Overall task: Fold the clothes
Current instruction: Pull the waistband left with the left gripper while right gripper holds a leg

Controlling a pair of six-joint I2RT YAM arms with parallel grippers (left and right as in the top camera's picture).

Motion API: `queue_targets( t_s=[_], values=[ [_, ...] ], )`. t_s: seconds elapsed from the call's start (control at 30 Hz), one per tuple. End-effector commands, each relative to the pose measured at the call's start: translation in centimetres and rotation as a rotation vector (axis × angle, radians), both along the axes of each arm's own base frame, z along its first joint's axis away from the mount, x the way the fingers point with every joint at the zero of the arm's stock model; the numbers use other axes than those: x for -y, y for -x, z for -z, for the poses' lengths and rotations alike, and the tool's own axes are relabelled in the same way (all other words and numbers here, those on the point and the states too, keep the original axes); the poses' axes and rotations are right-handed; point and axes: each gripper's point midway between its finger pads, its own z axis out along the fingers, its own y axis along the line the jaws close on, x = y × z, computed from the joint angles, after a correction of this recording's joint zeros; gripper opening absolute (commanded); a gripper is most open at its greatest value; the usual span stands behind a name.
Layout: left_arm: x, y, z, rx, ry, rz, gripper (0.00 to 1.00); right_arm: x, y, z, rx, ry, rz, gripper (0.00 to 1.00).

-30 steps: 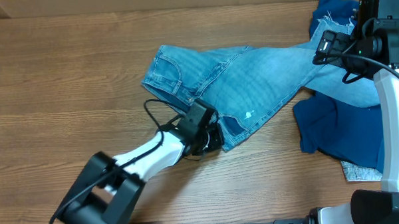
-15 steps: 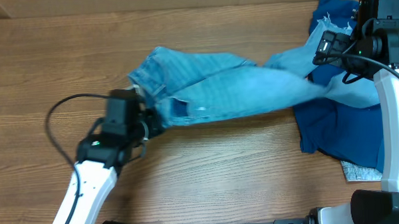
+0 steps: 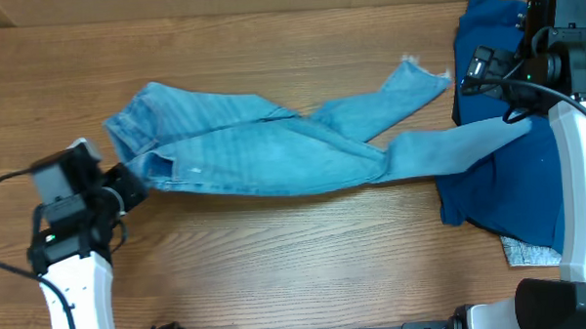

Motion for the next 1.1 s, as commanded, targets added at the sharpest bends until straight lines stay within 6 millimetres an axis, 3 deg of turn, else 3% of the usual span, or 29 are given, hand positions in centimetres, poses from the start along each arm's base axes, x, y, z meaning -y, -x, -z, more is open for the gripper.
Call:
queue_targets(
  t_s=[0.0,0.17,0.33,0.6,0.8,0.97,1.07],
  values=[
    [-2.7,-0.5,-4.2,0.12,-0.036,-0.013,0.04,0.0,0.1,-1.1,0.026,0.004,-0.005,1.0],
    [-5.2,-0.1,-5.1,0.135,-0.05,-0.071,0.04,-0.6,0.4,-0.6,0.008,-0.029,-0.021,1.0],
    [-6.1,-0.3,-3.2,0.08,-0.03,-0.076,0.04,-1.7,0.9,1.3,-0.059,-0.09,-0.047,1.0],
    [-4.2,1.4,1.1,-0.097,0.117,-0.06,0.04,-2.4,0.5,8.4,-0.175,-0.141,-0.052,1.0],
    [-3.6,2.3,1.6,-0.141,0.146,-0.061,0.04,-7.0,-0.7,14.3,-0.246,-0.344,-0.153,0.94],
    [-3.6,2.3,1.6,-0.141,0.146,-0.061,0.04,-9.7,-1.0,17.7,-0.32,-0.269,-0.246,0.95],
    [-3.6,2.3,1.6,-0.141,0.146,-0.061,0.04,-9.7,-1.1,18.8,-0.346,-0.203,-0.228,0.96]
  ],
)
